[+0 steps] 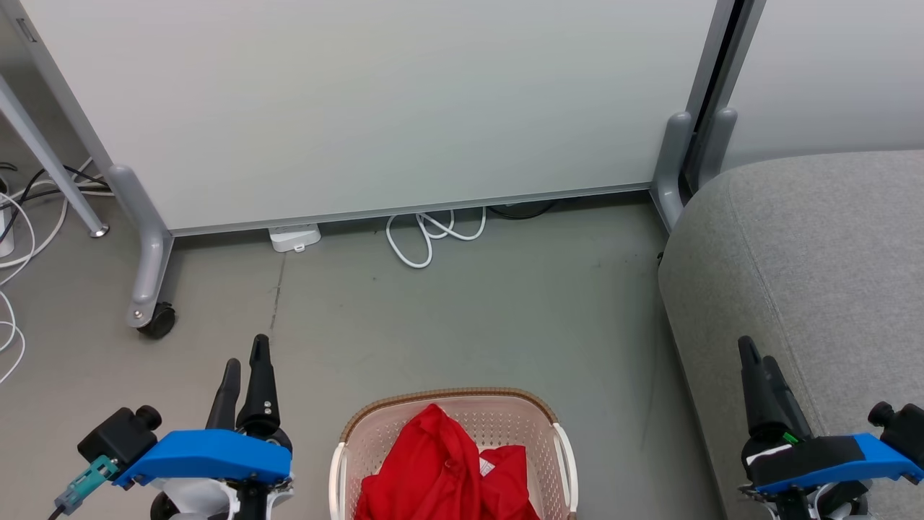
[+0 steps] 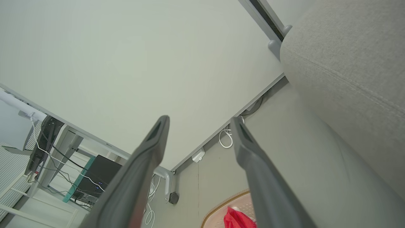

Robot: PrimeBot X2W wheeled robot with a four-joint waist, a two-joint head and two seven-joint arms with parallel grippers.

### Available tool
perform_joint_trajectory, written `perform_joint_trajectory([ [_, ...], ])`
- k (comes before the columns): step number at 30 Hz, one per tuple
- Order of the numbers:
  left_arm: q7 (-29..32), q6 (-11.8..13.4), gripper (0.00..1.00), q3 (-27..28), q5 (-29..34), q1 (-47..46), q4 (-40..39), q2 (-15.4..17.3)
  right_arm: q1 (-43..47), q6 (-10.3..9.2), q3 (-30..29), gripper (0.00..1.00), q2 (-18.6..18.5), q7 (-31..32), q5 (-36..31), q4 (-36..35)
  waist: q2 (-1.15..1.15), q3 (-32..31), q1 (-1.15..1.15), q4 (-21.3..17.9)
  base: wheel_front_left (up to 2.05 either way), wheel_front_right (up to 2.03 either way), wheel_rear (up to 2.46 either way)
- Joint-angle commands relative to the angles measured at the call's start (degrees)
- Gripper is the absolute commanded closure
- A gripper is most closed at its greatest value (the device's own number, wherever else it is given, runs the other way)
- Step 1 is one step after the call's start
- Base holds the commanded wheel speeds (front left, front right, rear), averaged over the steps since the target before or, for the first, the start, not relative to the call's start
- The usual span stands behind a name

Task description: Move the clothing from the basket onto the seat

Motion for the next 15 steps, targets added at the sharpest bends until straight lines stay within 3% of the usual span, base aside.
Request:
perform_joint_trajectory([
  [1, -0.7, 0.2, 0.00, -0.5, 2.0, -1.6, -1.0, 0.5, -0.6, 0.15, 0.2, 0.00, -0.4, -0.6, -2.2, -1.0, 0.00, 0.0, 0.00, 0.0, 0.00, 0.00, 0.00],
  [15, -3.3, 1.0, 0.00, -2.7, 12.1, -1.9, -0.9, 0.7, -0.9, 0.17, 0.5, 0.00, -0.4, -3.2, -13.8, -0.6, 0.00, 0.2, 0.00, 0.2, 0.00, 0.00, 0.00],
])
